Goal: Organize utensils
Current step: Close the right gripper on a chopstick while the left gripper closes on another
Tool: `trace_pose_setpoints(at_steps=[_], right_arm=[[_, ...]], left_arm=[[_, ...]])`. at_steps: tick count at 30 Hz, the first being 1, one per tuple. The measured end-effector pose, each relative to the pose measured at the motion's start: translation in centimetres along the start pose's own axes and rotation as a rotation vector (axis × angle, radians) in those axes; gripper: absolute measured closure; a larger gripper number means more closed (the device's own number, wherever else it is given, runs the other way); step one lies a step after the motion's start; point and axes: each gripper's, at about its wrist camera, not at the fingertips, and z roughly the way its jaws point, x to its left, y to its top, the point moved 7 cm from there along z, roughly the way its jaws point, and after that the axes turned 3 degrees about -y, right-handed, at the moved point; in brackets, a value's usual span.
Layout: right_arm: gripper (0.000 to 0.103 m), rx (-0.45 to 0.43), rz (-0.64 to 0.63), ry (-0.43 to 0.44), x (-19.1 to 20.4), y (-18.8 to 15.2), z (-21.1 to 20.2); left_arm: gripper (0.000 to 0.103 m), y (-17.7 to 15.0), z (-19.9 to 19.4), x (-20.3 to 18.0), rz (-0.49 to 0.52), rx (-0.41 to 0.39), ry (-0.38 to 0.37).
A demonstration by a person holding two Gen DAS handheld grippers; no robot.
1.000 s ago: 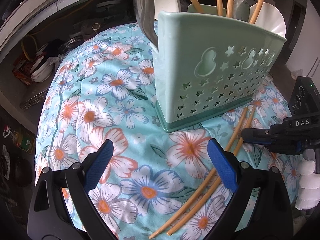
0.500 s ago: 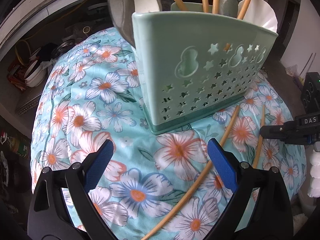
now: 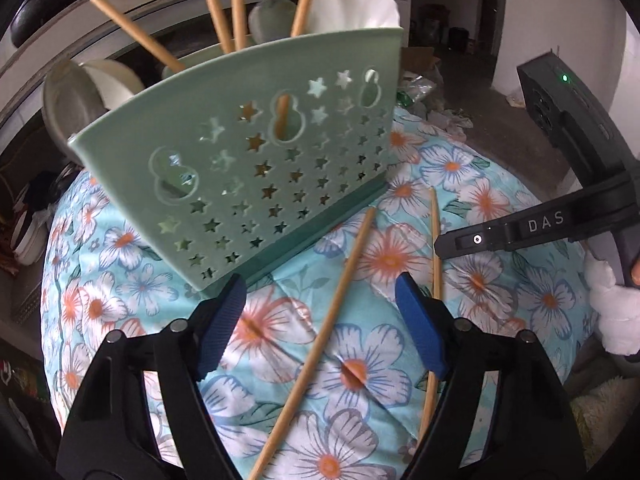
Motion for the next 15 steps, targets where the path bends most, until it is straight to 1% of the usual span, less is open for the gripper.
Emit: trace_pose_setpoints(at_steps=[1,2,3,4,5,7,8,10,12,13,15], right_arm=[[0.092,-0.002,0.002,-0.003,-0.2,-0.2,-0.2],[0.098,0.001,0.004,-0.031,-0.6,-0.3,-0.1],[0.101,-0.001,0.007,-0.034,-0.8,-0.4,0.0],[0.101,-0.002,0.019,-0.020,-0.9,-0.5,0.1],[0.101,-0.002,0.031,-0.009,-1.0,-0.6,0.0],[0.101,-0.003,0.038,-0.002,-1.3,-0.8,-0.2],[0.101,-0.003,0.040,0.001,-1.3,-0.9,-0.3],[0.101,-0.002,0.048,0.013,-1.6,-1.0,-0.5],[0.101,0.003,0.068,0.042,-2.1,-1.0,-0.8],[0.096,0.005,0.081,0.064,-2.1,-0.7,-0.8],[0.095,0.000,0.102,0.097,-2.2,-0.6,-1.4]], left_arm=[[0.043,0.0,0.4,-0.3,0.022,0.011,-0.001],[0.046,-0.1,0.8,-0.7,0.041,0.025,-0.005],[0.053,-0.5,1.1,-1.1,0.057,0.037,-0.009],[0.058,-0.6,1.5,-1.2,0.067,0.049,-0.013],[0.061,-0.8,1.9,-1.3,0.071,0.063,-0.018],[0.077,-1.1,2.6,-1.4,0.066,0.093,-0.030],[0.080,-1.3,2.9,-1.3,0.057,0.105,-0.036],[0.088,-1.6,3.0,-1.1,0.041,0.109,-0.037],[0.091,-1.8,2.9,-0.9,0.023,0.112,-0.039],[0.091,-1.9,2.9,-0.8,0.014,0.113,-0.043],[0.091,-2.1,2.8,-0.7,0.002,0.115,-0.043]])
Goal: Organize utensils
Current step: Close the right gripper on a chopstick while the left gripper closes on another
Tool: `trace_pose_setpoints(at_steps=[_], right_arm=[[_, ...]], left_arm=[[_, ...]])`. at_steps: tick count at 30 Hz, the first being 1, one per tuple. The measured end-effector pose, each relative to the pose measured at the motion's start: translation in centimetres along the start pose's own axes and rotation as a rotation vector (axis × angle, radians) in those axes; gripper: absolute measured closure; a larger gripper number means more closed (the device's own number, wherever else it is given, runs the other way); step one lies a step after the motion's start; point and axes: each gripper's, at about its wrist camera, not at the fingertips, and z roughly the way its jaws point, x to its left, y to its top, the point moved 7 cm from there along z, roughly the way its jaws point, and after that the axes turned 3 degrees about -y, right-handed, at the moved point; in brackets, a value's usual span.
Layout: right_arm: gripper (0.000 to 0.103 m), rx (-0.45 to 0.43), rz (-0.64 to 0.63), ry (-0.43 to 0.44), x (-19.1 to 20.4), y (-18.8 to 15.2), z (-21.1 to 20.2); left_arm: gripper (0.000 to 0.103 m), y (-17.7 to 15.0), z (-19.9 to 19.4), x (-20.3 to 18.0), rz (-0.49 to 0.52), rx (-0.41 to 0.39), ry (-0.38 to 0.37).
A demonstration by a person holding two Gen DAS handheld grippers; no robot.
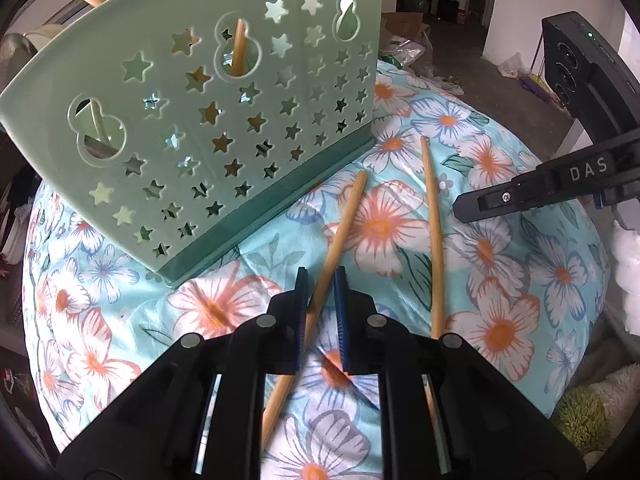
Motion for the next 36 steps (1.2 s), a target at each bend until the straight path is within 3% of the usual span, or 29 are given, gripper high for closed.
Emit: trace_pose_setpoints(at_steps=[4,7,13,16,23,31,36], right_arm=[[0.071,-0.036,0.004,0.032,0.6,0.8,-0.6],[0.069,-0.048,-0.023,0.007,1.4,1.3,-0.3],[0.069,-0.064,-0.078,-0.106,2.5,2.2,1.6],[0.083,-0.077,-0.104,-0.173,2.4,2.3,1.9],[0.092,-0.065,-0.117,-0.179,1.7,1.3,1.1],[0.094,-0.023,-0.053,-0.107,0.1,-0.3,0.3],[0.093,-0.005,-0.023,-0.076,0.0,-0.1,0.3]], left_arm=[[0.091,-0.5,-0.2,0.3,-0.013,0.002,0.003],[0.091,-0.6,-0.1,0.5,-0.019,0.005,0.003],[0.091,-0.4,0.2,0.8,-0.033,0.009,-0.001],[0.090,-0.4,0.4,0.8,-0.040,0.009,-0.003],[0.091,-0.4,0.3,0.8,-0.048,0.013,-0.010],[0.090,-1.2,-0.4,0.0,-0.090,0.052,-0.069],[0.084,-0.6,-0.1,0.0,-0.124,0.062,-0.110]])
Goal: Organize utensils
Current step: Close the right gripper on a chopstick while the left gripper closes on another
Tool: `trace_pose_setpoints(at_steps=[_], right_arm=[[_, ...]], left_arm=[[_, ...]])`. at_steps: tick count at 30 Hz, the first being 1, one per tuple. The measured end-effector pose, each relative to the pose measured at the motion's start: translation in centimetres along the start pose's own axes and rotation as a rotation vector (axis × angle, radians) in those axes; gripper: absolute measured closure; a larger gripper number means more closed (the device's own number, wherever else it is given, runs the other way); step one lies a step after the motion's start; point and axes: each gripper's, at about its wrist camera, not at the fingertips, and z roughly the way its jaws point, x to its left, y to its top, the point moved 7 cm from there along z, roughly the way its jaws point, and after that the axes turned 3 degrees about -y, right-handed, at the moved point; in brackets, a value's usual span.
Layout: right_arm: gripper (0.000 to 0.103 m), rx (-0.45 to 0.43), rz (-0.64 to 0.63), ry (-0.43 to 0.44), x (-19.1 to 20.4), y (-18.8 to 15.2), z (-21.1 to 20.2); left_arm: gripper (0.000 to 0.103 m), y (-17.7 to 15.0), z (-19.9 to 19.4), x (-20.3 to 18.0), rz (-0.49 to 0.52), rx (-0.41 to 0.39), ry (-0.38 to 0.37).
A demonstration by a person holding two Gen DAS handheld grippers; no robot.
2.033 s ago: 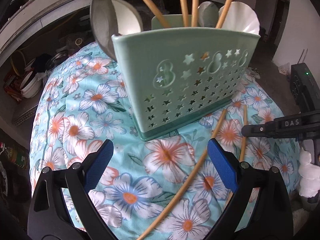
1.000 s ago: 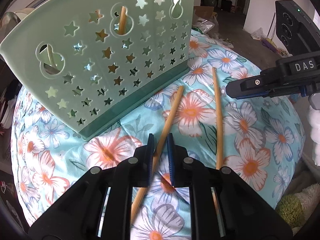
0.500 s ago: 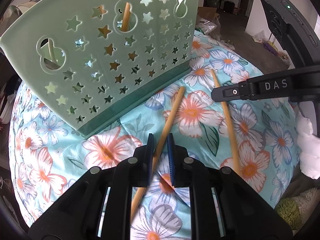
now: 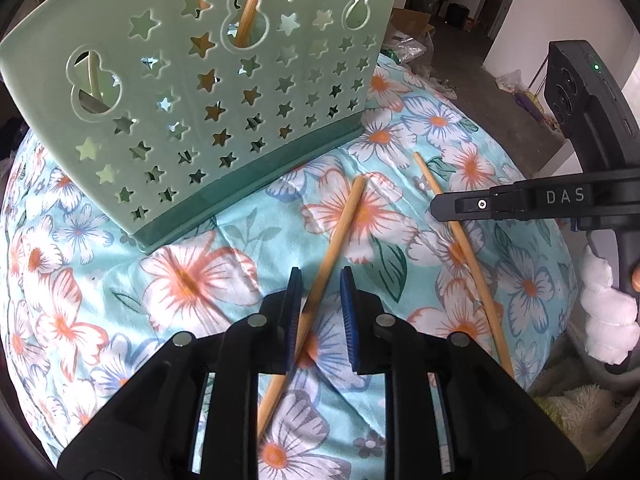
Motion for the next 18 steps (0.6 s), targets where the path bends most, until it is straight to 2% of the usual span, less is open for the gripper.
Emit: trace_pose_setpoints(at_steps=[8,18], right_arm=[[0.092,0.018,0.039,0.037,-0.3,0.7,0.5],[0.091,0.016,0.037,0.032,-0.5,1.0,0.8]], left_arm=[[0.081,1.3,0.8,-0.2,0.021,0.010,0.002],[0.081,2.4,1.6,-0.3,0.023,0.017,0.001]])
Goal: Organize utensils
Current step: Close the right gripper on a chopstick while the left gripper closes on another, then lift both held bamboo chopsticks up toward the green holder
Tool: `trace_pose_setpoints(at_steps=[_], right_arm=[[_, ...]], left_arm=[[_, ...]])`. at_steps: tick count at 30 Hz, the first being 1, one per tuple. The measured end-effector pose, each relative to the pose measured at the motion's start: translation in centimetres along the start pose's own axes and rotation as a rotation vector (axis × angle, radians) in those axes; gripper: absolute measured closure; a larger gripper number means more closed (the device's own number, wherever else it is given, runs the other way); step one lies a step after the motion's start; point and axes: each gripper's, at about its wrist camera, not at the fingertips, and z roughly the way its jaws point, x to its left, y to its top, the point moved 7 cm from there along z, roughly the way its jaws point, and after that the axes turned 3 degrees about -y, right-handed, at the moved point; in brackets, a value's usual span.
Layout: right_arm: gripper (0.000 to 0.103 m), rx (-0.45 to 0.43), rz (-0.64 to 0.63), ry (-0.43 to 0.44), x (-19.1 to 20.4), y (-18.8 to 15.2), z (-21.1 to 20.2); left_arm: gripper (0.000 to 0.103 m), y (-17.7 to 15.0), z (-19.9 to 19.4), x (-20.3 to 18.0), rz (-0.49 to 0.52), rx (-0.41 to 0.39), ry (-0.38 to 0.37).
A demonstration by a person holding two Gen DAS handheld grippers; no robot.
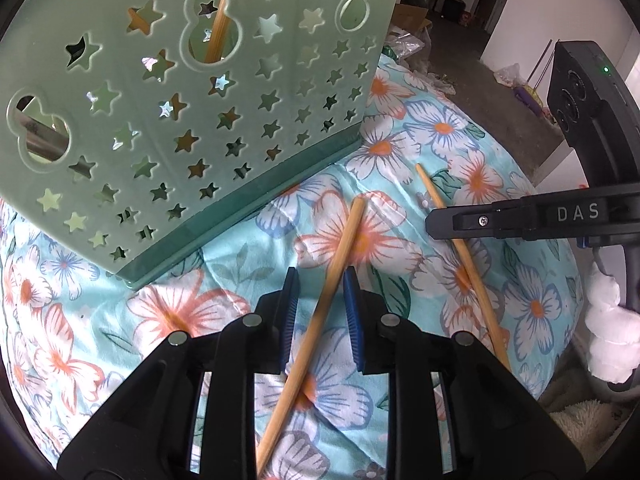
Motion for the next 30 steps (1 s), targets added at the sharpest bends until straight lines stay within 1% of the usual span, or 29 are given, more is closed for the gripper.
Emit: trace_pose_setpoints(at_steps=[12,15,17,19,30], right_arm=[[0.091,-0.005,-0.009,-0.019,0.5,0.0,0.4],[0.087,-0.005,-0.014,-0.012,0.6,-0.1,0.4],[0.083,-0.006,-0.024,-0.017,0.8,-0.1,0.4],[0.081,-0.009,-0.033,-0.023,1.0,-0.1,0.4],[0.081,-0.010,-0.035,-0.025,0.8,0.0,0.4]], left_arm=[[0.081,-0.4,-0.3,0.1,-0.003,-0.004,0.000],[0.081,-0.4,-0.3,0.2,-0.003,-0.004,-0.001],[0.081,-0.5,-0.4,0.2,-0.004,-0.004,0.000],[0.081,-0.4,-0.3,0.2,-0.004,-0.004,-0.001],[0.081,-0.5,-0.4,0.2,-0.002,-0.005,0.000]])
